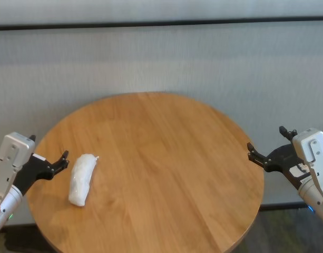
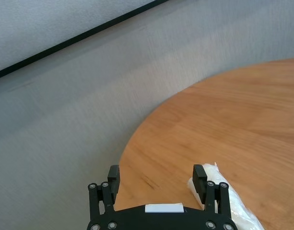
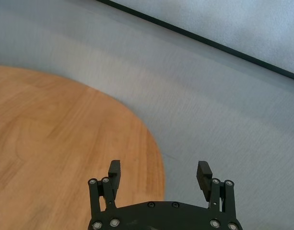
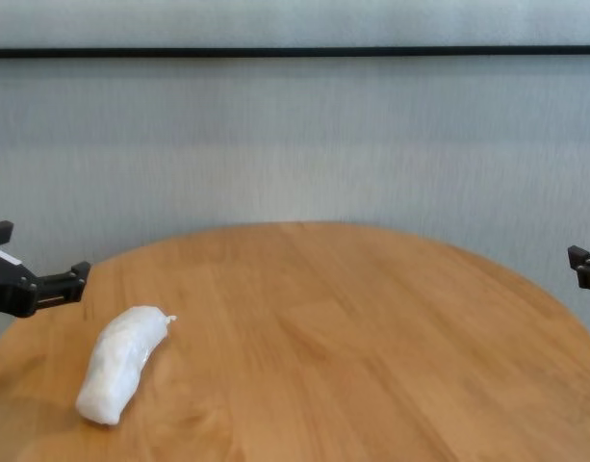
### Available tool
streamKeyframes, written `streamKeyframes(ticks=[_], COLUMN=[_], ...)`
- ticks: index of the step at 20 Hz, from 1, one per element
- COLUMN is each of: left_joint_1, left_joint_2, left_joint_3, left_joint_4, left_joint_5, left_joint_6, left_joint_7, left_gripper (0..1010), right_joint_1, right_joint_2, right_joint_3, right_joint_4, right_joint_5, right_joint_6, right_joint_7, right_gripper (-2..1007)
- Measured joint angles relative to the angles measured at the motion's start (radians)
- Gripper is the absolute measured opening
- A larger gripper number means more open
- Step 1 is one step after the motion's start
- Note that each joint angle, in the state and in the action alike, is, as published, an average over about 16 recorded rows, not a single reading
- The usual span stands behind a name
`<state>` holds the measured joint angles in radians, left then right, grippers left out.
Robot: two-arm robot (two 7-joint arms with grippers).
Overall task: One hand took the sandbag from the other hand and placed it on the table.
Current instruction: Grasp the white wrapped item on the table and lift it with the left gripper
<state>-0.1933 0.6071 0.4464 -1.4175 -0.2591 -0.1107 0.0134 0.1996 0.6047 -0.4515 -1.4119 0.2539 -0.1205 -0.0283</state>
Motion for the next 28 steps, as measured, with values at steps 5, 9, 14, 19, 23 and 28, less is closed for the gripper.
streamKeyframes(ticks=[5, 9, 14, 19, 23, 28], left_joint_1=[0.012, 0.024, 0.033, 0.033, 0.024, 0.007], left_joint_2=[0.007, 0.015, 0.025, 0.031, 0.028, 0.013], left_joint_3=[-0.011, -0.024, -0.040, -0.051, -0.054, -0.052], left_joint_4=[-0.015, -0.040, -0.082, -0.125, -0.148, -0.156], left_joint_5=[-0.018, -0.048, -0.101, -0.150, -0.175, -0.177], left_joint_6=[0.027, 0.075, 0.167, 0.280, 0.372, 0.461], left_joint_7=[-0.029, -0.071, -0.133, -0.183, -0.206, -0.204], left_gripper=[1002, 1002, 1002, 1002, 1002, 1002], right_joint_1=[0.000, 0.000, 0.000, 0.000, 0.000, 0.000], right_joint_2=[0.000, 0.000, 0.000, 0.000, 0.000, 0.000], right_joint_3=[0.000, 0.000, 0.000, 0.000, 0.000, 0.000], right_joint_4=[0.000, 0.000, 0.000, 0.000, 0.000, 0.000], right_joint_5=[0.000, 0.000, 0.000, 0.000, 0.000, 0.000], right_joint_6=[0.000, 0.000, 0.000, 0.000, 0.000, 0.000], right_joint_7=[0.000, 0.000, 0.000, 0.000, 0.000, 0.000], right_gripper=[1001, 1001, 1001, 1001, 1001, 1001])
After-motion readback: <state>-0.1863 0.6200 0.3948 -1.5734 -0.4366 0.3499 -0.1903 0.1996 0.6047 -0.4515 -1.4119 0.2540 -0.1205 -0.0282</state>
